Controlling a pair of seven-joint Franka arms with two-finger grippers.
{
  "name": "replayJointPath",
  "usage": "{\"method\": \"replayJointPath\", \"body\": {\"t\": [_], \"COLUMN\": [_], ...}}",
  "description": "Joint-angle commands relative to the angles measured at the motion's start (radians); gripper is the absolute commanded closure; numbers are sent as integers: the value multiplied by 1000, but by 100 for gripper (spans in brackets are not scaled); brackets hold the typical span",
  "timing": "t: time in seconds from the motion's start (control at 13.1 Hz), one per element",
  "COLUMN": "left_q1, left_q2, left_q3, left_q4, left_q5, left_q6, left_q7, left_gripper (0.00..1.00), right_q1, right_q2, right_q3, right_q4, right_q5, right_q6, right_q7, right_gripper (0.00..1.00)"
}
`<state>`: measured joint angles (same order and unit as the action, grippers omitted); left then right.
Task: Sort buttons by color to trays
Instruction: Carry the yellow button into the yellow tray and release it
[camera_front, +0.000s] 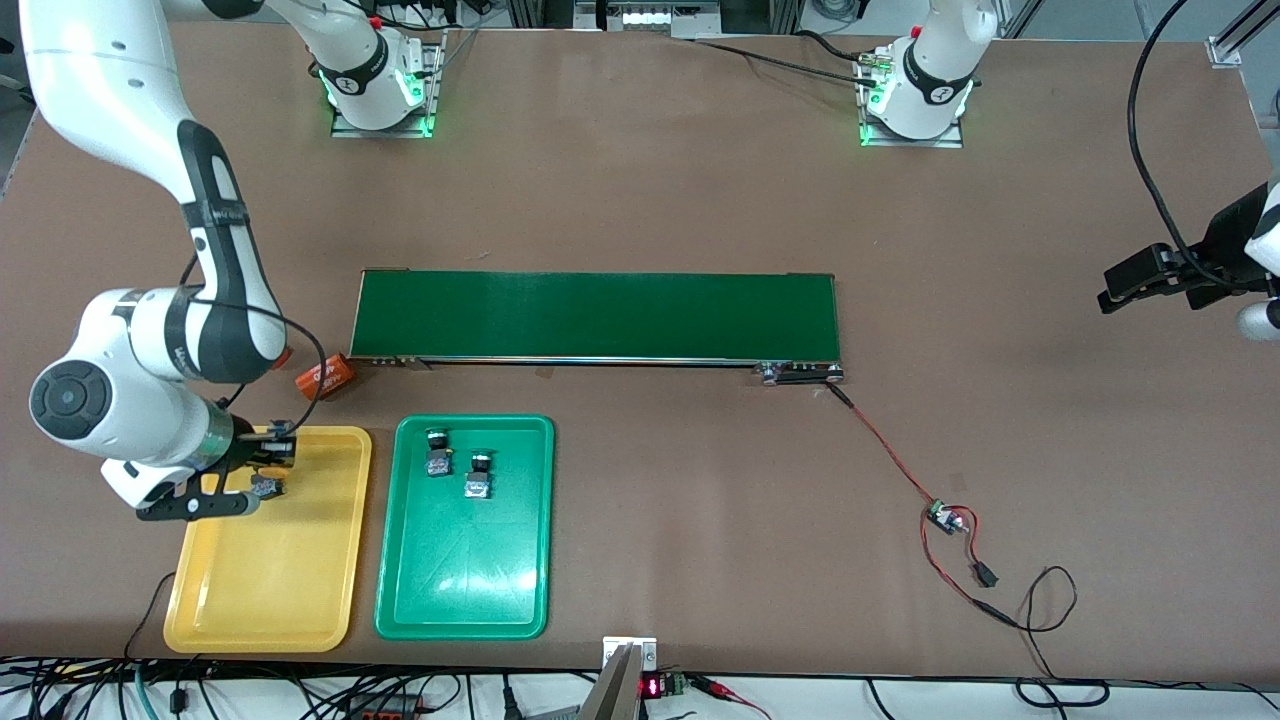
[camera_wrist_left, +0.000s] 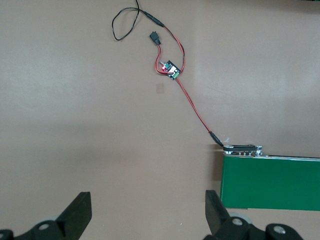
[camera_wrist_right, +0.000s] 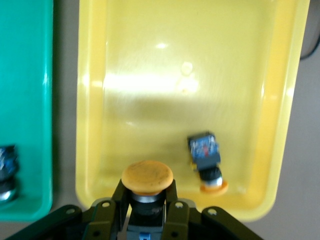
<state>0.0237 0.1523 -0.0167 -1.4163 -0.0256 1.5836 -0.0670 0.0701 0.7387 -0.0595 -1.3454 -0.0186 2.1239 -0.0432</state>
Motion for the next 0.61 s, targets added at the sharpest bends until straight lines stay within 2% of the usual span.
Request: {"method": "replayJointPath", "body": {"t": [0.0, 0.15, 0.46, 0.53], "left_q1": [-1, -1, -5, -4], "left_q2": [-5, -5, -13, -13], "left_q3": [0, -2, -3, -3], "left_q4": [-3, -4, -13, -13], "left_q5": [-7, -7, -8, -10], "left_q6": [6, 24, 39, 33], "left_q7": [9, 9, 13, 13], "left_gripper": [0, 0, 0, 0], "right_q1": [1, -1, -3, -3], "right_q2": [103, 152, 194, 194], "right_q3": [0, 0, -2, -2], "right_q4": [78, 95, 121, 117], "right_q5": [28, 28, 28, 34], "right_q6": [92, 164, 218, 218], "right_q7": [-18, -18, -43, -41], "right_gripper": [92, 93, 93, 85]}}
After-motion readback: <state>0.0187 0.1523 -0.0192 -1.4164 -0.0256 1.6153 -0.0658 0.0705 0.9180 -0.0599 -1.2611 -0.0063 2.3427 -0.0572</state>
